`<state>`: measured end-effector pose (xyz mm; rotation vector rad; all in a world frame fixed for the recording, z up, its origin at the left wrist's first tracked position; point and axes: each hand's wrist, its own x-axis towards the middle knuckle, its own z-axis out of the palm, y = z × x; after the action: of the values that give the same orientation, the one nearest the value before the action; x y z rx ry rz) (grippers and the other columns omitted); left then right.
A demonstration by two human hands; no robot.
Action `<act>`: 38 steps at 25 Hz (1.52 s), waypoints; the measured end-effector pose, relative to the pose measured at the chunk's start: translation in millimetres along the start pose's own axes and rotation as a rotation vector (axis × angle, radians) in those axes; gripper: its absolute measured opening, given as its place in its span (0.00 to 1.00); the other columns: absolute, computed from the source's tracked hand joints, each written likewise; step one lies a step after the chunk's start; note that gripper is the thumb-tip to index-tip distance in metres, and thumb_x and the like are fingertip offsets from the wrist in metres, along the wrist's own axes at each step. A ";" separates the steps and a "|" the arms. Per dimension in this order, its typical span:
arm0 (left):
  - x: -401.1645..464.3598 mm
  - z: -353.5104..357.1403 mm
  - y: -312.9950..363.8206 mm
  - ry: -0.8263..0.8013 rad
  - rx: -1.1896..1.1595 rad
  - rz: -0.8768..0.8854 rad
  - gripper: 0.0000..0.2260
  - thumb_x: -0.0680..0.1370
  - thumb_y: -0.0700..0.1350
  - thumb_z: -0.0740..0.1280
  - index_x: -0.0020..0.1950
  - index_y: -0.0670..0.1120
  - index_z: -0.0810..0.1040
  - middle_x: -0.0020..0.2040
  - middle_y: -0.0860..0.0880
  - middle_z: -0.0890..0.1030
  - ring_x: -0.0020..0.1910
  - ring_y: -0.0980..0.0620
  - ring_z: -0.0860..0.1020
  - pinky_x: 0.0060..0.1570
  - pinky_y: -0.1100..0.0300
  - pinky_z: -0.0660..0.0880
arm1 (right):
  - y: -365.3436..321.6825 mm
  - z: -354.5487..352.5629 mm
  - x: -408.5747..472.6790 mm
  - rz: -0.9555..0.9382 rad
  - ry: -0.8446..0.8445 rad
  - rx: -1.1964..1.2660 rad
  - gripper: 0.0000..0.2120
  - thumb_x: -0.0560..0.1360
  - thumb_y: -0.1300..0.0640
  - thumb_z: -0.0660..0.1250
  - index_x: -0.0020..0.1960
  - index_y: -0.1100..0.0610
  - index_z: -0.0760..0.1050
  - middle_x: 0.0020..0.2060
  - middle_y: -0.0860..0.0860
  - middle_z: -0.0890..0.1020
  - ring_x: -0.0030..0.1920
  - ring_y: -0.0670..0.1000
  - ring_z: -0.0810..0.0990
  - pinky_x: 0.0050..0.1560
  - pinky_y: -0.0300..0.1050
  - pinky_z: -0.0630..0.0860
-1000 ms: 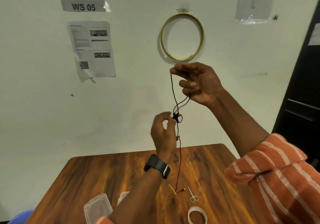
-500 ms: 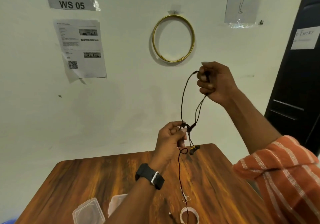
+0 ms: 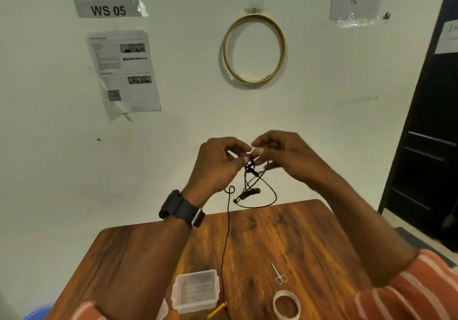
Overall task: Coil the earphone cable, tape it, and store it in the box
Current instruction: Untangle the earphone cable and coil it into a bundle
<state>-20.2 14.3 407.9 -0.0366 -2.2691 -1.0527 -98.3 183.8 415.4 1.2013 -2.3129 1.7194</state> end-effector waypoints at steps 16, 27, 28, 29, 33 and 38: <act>-11.4 -27.3 -19.8 0.320 0.285 0.239 0.11 0.72 0.31 0.67 0.43 0.45 0.84 0.41 0.49 0.83 0.37 0.56 0.80 0.40 0.65 0.76 | 10.6 77.3 0.1 0.134 0.127 0.423 0.06 0.74 0.62 0.71 0.39 0.55 0.79 0.36 0.49 0.82 0.39 0.44 0.79 0.42 0.42 0.74; -14.0 -35.3 -27.0 0.190 -0.220 -0.126 0.05 0.76 0.35 0.70 0.44 0.44 0.79 0.38 0.46 0.83 0.33 0.53 0.80 0.36 0.59 0.80 | 9.9 86.0 5.2 -0.124 0.152 0.153 0.04 0.73 0.56 0.74 0.40 0.56 0.83 0.35 0.48 0.84 0.38 0.45 0.80 0.41 0.38 0.75; -15.2 -37.3 -27.0 0.161 -0.346 -0.195 0.05 0.76 0.34 0.69 0.44 0.43 0.79 0.38 0.44 0.83 0.31 0.52 0.79 0.33 0.58 0.78 | 11.2 85.0 5.3 -0.140 0.149 0.122 0.05 0.73 0.58 0.73 0.39 0.56 0.82 0.34 0.47 0.83 0.37 0.44 0.79 0.40 0.35 0.74; -16.5 -38.9 -27.9 0.141 -0.462 -0.249 0.05 0.77 0.33 0.68 0.44 0.42 0.78 0.37 0.44 0.82 0.28 0.52 0.76 0.30 0.58 0.76 | 11.2 84.5 4.4 -0.148 0.149 0.098 0.07 0.74 0.59 0.72 0.38 0.56 0.81 0.33 0.46 0.82 0.36 0.43 0.78 0.39 0.34 0.72; -25.0 -38.4 -36.0 0.240 -0.253 -0.232 0.05 0.75 0.37 0.71 0.45 0.47 0.78 0.27 0.55 0.77 0.24 0.58 0.71 0.31 0.61 0.68 | 16.3 88.3 -0.7 -0.061 0.077 0.213 0.12 0.72 0.69 0.69 0.31 0.62 0.73 0.28 0.49 0.78 0.31 0.44 0.79 0.37 0.36 0.74; -39.8 -40.4 -48.9 0.339 0.492 0.066 0.06 0.73 0.44 0.70 0.46 0.54 0.80 0.38 0.56 0.80 0.37 0.58 0.75 0.39 0.61 0.72 | 28.2 90.3 -14.0 0.158 0.029 0.770 0.07 0.68 0.72 0.66 0.40 0.62 0.74 0.31 0.57 0.75 0.32 0.54 0.78 0.38 0.56 0.82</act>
<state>19.7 -38.0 372.3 0.2500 -2.1317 -0.4055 -67.8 120.0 351.0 1.0381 -1.7887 2.7958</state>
